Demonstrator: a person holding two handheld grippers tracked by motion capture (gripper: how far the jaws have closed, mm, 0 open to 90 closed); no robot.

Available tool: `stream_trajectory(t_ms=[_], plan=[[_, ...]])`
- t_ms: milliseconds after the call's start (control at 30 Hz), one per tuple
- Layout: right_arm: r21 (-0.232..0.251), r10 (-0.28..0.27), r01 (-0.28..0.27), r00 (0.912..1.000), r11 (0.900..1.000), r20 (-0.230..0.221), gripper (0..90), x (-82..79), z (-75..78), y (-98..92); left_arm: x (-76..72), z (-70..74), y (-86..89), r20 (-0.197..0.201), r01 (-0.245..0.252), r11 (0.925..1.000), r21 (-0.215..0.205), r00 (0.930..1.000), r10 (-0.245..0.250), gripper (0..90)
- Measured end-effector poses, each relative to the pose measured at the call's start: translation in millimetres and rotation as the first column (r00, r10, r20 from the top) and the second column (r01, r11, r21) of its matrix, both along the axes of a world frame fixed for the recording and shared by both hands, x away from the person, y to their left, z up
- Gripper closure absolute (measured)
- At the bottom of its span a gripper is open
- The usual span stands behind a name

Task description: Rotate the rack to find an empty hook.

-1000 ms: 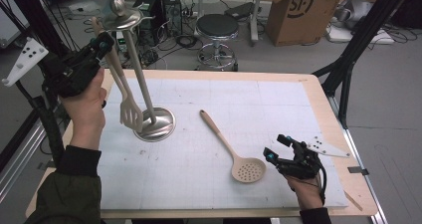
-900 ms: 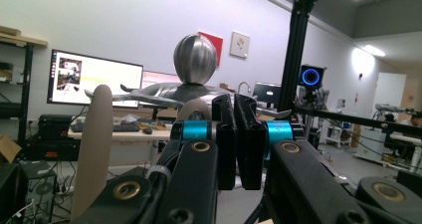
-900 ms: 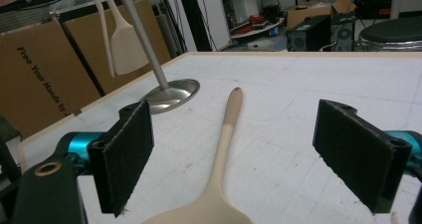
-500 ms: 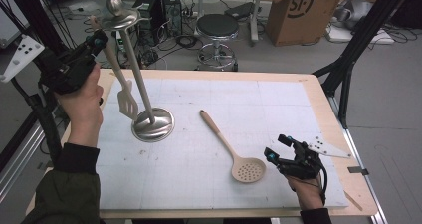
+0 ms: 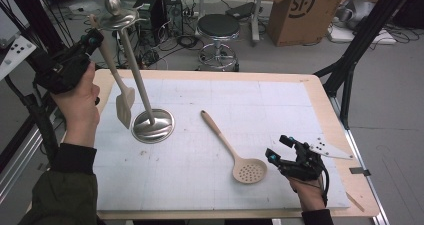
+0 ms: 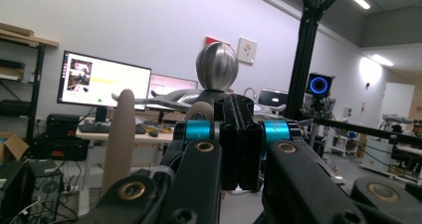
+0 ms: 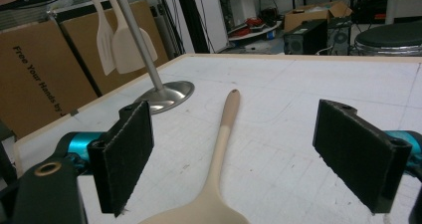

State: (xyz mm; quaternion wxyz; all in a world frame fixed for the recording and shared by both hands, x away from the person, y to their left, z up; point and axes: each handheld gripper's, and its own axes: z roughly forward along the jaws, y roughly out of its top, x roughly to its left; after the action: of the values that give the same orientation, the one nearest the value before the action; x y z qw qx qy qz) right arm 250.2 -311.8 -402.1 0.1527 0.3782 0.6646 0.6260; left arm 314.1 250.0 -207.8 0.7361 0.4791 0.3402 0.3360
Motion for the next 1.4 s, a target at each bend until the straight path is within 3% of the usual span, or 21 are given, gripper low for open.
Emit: stream_trajectory(t_ms=[400, 700, 900, 967, 1200, 1400], plan=[[-0.006, 0.001, -0.001, 1.0000, 1.000, 0.001, 15.3, -0.2, -0.1, 0.8, -5.6, -4.1, -3.8, 0.015, 0.036, 0.9988, -0.034, 0.9993, -0.035, 90.0], [-0.005, 0.004, -0.004, 1.0000, 1.000, -0.003, 15.3, -0.7, 0.0, 1.8, -22.2, -0.6, -35.6, 0.059, 0.058, 0.9983, -0.007, 0.9966, -0.057, 90.0], [-0.002, 0.003, -0.003, 1.0000, 1.000, -0.002, 15.3, -1.0, 0.1, 1.7, -32.3, 5.6, -62.1, 0.088, 0.007, 0.9987, 0.050, 0.9961, -0.011, 90.0], [0.001, 0.002, -0.002, 1.0000, 1.000, 0.001, 15.3, -1.0, 0.5, 0.4, -30.8, 8.1, -66.7, 0.078, -0.020, 0.9975, 0.068, 0.9968, 0.015, 90.0], [0.005, 0.005, -0.005, 1.0000, 1.000, -0.004, 15.3, -1.1, 0.5, 0.3, -20.8, 8.9, -71.7, 0.011, -0.090, 0.9939, 0.064, 0.9959, 0.089, 90.0], [0.006, 0.002, -0.002, 1.0000, 1.000, -0.002, 15.3, -1.2, 0.3, -0.5, -19.5, 8.0, -72.9, 0.005, -0.122, 0.9901, 0.070, 0.9926, 0.122, 90.0]])
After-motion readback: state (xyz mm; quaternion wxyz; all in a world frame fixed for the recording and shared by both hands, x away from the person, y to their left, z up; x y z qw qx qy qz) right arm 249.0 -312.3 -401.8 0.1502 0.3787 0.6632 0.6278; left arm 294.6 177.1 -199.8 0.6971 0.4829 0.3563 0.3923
